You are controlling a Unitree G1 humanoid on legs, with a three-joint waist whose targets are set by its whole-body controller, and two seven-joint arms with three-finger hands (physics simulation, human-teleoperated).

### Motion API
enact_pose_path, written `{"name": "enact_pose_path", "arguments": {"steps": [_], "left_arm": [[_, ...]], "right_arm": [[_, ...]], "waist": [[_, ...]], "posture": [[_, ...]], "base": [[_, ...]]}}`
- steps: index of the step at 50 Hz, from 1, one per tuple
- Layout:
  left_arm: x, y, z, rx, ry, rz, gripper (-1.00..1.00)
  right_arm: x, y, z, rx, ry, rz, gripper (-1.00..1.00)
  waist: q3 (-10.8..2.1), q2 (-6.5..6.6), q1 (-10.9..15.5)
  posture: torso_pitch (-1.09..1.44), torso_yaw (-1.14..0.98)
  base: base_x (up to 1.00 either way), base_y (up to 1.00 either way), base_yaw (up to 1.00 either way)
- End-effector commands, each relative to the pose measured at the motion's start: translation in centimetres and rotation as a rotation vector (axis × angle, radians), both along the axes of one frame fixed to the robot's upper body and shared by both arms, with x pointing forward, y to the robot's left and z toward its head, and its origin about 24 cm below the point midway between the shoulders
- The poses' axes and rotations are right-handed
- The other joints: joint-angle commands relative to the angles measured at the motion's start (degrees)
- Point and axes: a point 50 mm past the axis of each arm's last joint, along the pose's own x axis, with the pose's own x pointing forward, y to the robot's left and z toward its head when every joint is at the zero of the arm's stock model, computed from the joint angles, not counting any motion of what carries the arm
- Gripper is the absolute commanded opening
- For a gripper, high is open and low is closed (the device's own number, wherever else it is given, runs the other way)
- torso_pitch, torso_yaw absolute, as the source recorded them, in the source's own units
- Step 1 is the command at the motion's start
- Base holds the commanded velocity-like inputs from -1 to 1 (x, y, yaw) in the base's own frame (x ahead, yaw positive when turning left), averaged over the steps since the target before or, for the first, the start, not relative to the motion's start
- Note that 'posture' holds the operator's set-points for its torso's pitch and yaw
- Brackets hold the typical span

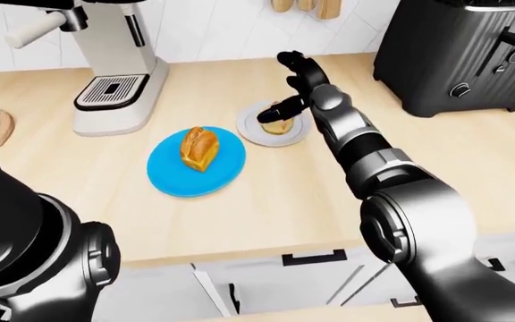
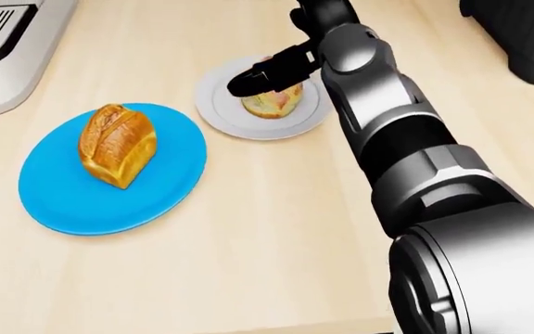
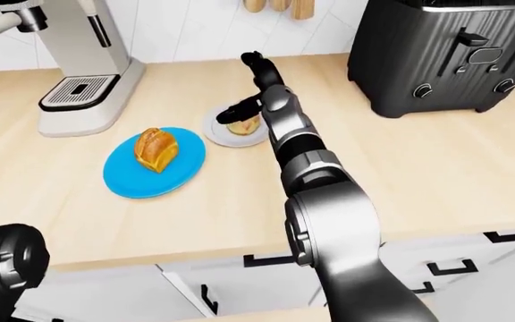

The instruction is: Place all breads on the cutting board.

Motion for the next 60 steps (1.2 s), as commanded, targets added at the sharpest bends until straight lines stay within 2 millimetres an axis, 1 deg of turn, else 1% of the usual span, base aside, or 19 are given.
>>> {"name": "enact_pose_path", "arguments": {"steps": [1,6,14,19,36,43,46,60], "left_arm": [[-0.8,0.1,0.8,0.003,-0.057,0.007,1.00],[-0.9,0.1,0.9,0.003,-0.057,0.008,1.00],[-0.9,0.2,0.9,0.001,-0.059,0.010,1.00],[-0.9,0.2,0.9,0.000,-0.059,0.010,1.00],[-0.8,0.1,0.8,0.002,-0.058,0.009,1.00],[-0.8,0.1,0.8,0.003,-0.059,0.008,1.00],[-0.8,0.0,0.8,0.004,-0.059,0.007,1.00],[-0.8,0.0,0.7,0.001,-0.058,0.007,1.00]], "right_arm": [[0.0,0.3,2.9,0.002,-0.099,0.009,0.65],[0.0,0.3,2.4,-0.021,-0.071,0.006,0.64],[0.0,0.3,2.3,-0.029,-0.052,0.011,0.57],[0.0,0.3,1.6,-0.054,-0.021,0.005,0.56],[0.0,0.1,1.0,-0.081,0.003,-0.004,0.49],[0.0,0.2,0.3,-0.088,0.019,-0.002,0.46],[0.0,0.2,0.6,-0.088,0.016,-0.003,0.47],[0.0,0.4,0.8,-0.091,0.008,-0.020,0.38]], "waist": [[-1.81,0.27,0.00],[-1.71,0.26,0.00],[-1.50,0.20,0.11],[-1.43,0.14,0.18],[-1.46,0.09,0.34],[-1.57,0.17,0.28],[-1.63,0.19,0.28],[-1.76,0.32,0.14]], "posture": [[0.00,0.00],[0.00,0.00],[0.00,0.00],[0.00,0.00],[0.00,0.00],[0.00,0.00],[0.00,0.00],[0.00,0.00]], "base": [[0.00,0.00,0.00],[0.00,0.00,0.00],[0.00,0.00,0.00],[0.00,0.00,0.00],[0.00,0.00,0.00],[0.00,0.00,0.00],[0.00,0.00,0.00],[0.00,0.00,0.00]]}}
